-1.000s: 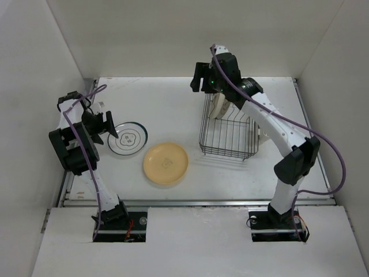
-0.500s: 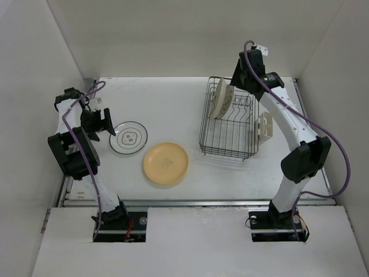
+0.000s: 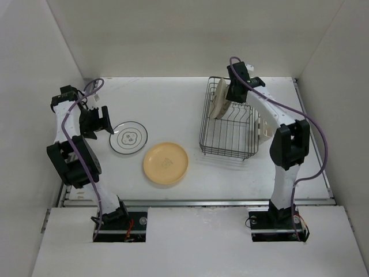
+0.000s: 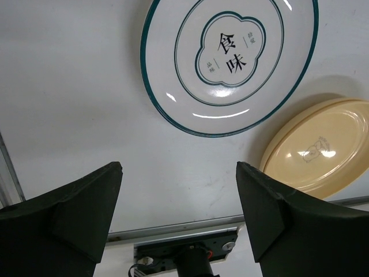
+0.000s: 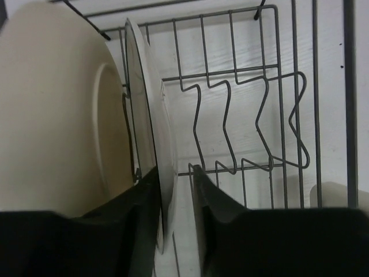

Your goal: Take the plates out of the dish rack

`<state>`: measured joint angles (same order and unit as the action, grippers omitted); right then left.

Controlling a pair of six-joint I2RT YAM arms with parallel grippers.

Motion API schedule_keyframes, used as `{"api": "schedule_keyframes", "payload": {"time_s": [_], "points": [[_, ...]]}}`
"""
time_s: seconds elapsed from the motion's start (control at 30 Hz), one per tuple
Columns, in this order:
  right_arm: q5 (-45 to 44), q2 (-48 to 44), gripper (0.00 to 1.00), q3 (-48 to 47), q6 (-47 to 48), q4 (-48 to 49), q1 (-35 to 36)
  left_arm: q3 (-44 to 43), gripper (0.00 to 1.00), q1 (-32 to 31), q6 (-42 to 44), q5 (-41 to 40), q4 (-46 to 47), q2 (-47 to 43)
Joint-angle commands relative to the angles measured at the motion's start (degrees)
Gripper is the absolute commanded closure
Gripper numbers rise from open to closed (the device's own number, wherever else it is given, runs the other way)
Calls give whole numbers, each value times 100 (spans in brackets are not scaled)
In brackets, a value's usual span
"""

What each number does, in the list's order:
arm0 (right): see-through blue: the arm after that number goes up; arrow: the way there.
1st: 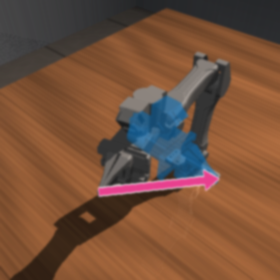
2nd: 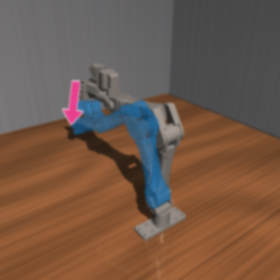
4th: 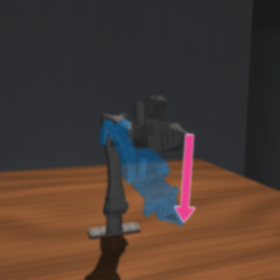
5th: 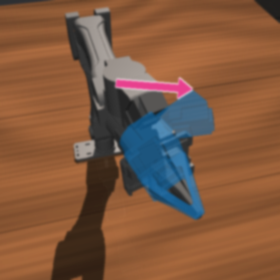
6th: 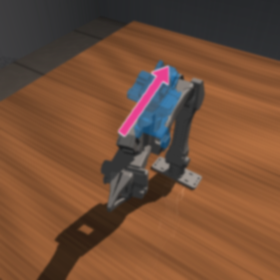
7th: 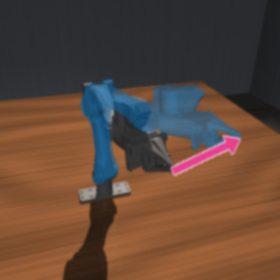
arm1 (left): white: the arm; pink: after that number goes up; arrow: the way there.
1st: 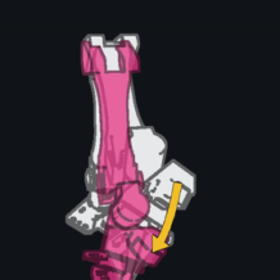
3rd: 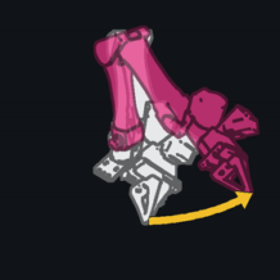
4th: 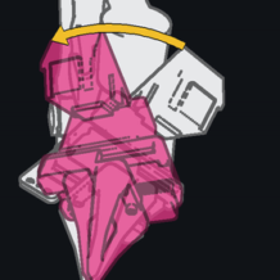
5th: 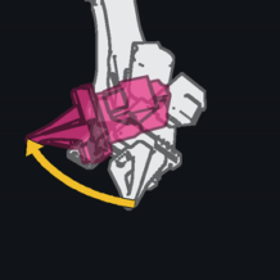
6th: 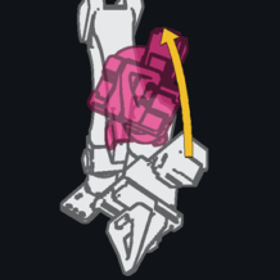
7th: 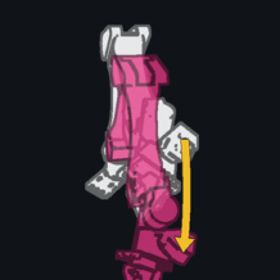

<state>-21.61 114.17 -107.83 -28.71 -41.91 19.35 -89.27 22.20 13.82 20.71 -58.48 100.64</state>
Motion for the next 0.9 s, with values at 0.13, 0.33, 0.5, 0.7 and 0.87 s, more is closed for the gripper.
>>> {"api": "schedule_keyframes", "payload": {"time_s": [0.13,0.33,0.5,0.7,0.87], "points": [[-141,89,100,-344,75,95,-28,51,22,-5,-38,30,-146,-492],[-798,-465,100,-430,656,254,33,217,22,-5,15,-23,-94,-493],[-1942,-440,100,-1116,945,-211,244,148,22,-5,15,-23,-94,-493],[-3814,-509,100,-1538,1131,-573,244,33,21,-5,15,82,-207,-493],[-3721,-1132,100,-1786,1567,-100,428,-125,21,-5,269,642,-436,-545]]}}
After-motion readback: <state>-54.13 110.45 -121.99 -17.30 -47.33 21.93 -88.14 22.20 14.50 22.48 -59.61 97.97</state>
